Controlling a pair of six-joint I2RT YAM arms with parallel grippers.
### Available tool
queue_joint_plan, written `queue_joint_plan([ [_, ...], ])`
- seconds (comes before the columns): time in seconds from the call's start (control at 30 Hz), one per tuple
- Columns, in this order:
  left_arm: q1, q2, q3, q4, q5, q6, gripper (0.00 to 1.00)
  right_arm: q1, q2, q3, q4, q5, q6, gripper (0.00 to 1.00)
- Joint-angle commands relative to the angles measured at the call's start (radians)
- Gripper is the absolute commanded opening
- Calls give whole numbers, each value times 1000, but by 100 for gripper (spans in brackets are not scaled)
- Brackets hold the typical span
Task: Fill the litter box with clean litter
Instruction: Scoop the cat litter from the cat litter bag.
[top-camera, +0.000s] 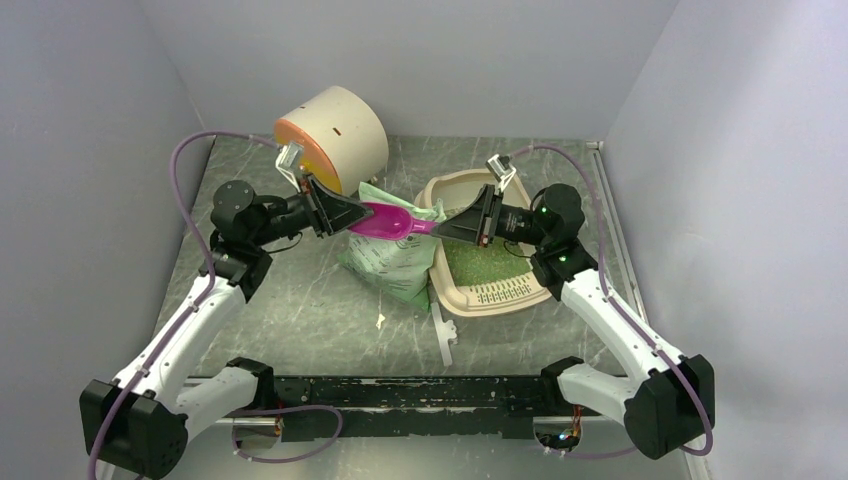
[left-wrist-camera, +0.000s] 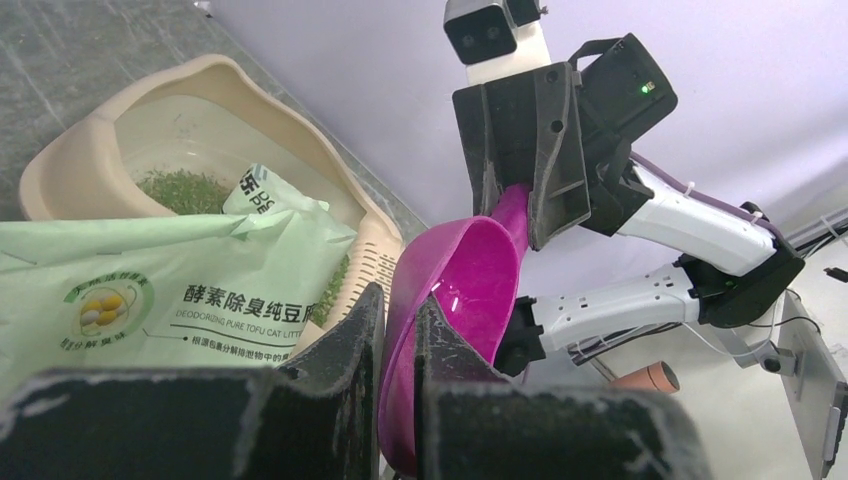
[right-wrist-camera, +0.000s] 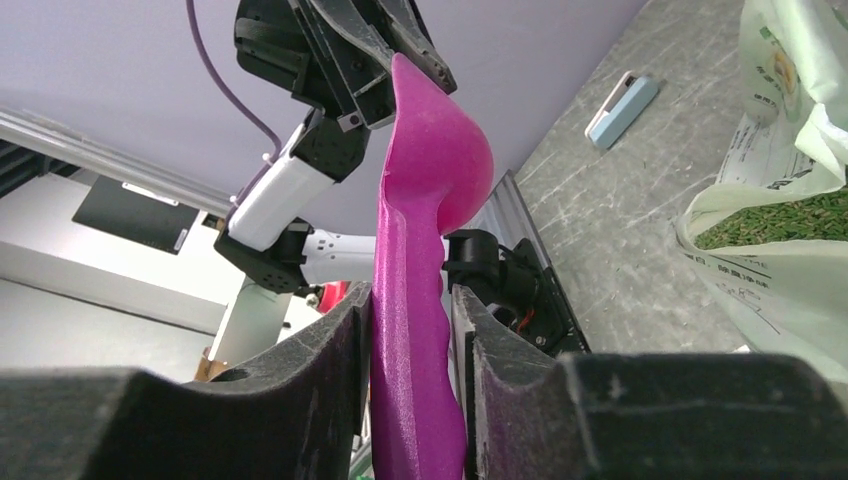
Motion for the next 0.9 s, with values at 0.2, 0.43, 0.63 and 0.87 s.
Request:
queue_joint_plan([
  [0.2,-6,24,-37,95,26,-41,5,6,15,2,110,-10,33,17],
  [0.43,-6,29,-11,18,5,20,43,6,5,45,-96,54,-84,4],
  [0.63,-6,34,33,-45,-15,84,63,1,-13,65,-168,92,-108,0],
  [0.87,-5,25,204,-364,-116,407,88,-11,-92,234,-523,339,-317,0],
])
